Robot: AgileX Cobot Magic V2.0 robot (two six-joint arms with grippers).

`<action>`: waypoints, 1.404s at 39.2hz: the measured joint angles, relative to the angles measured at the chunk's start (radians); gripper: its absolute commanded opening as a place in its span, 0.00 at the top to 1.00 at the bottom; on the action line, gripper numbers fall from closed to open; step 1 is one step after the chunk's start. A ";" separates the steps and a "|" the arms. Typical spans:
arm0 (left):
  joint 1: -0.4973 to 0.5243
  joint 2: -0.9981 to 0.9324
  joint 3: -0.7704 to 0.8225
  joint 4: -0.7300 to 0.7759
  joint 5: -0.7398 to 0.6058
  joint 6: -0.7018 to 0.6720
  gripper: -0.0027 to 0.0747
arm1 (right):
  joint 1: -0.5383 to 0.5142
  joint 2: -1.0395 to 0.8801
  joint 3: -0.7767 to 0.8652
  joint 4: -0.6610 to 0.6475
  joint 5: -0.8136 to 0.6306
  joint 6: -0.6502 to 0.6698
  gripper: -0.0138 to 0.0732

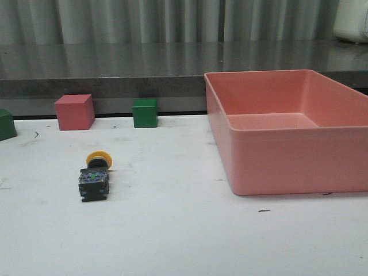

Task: Place and stand button with both arms
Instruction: 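Raise the right gripper away from the button and withdraw, then move the left gripper down over the lying button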

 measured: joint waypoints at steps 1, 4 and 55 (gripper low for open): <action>0.000 0.000 0.000 0.000 0.000 0.000 0.07 | 0.000 0.000 0.000 0.000 0.000 0.000 0.92; 0.000 0.000 0.000 0.000 0.000 0.000 0.07 | 0.000 0.000 0.000 0.000 0.000 0.000 0.92; -0.408 1.093 -0.679 -0.116 0.586 0.000 0.07 | 0.000 0.000 0.000 0.000 0.000 0.000 0.92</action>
